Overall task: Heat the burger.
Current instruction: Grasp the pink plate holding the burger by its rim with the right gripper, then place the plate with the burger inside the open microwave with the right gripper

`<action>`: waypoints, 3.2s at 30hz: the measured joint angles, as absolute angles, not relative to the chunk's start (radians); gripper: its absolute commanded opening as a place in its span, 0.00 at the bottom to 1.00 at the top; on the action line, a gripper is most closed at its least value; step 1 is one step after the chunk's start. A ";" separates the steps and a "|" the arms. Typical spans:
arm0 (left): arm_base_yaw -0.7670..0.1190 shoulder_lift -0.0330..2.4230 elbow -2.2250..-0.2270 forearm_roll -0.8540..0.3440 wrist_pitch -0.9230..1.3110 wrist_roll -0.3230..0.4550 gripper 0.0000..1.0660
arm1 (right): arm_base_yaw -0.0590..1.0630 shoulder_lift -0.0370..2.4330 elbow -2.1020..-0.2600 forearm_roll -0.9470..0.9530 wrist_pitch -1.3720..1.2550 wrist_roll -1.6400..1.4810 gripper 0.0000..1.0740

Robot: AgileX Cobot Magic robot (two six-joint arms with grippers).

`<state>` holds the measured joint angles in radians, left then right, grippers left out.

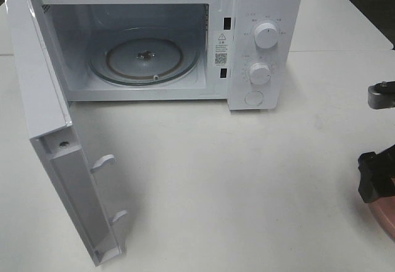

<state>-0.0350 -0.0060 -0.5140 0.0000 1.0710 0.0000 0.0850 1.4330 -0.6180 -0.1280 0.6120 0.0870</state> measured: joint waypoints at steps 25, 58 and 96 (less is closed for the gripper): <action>-0.035 -0.006 -0.514 0.000 1.071 0.000 0.92 | 0.073 1.713 -0.618 -0.177 0.424 0.139 0.82; -0.035 -0.006 -0.514 0.000 1.071 0.000 0.92 | 0.074 1.719 -0.624 -0.198 0.411 0.191 0.00; -0.035 -0.006 -0.514 0.000 1.071 0.000 0.92 | 0.389 1.593 -0.616 -0.579 0.746 0.662 0.00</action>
<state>-0.0350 -0.0060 -0.5140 0.0000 1.0710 0.0000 0.3890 1.5930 -0.6160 -0.5790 0.7460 0.6620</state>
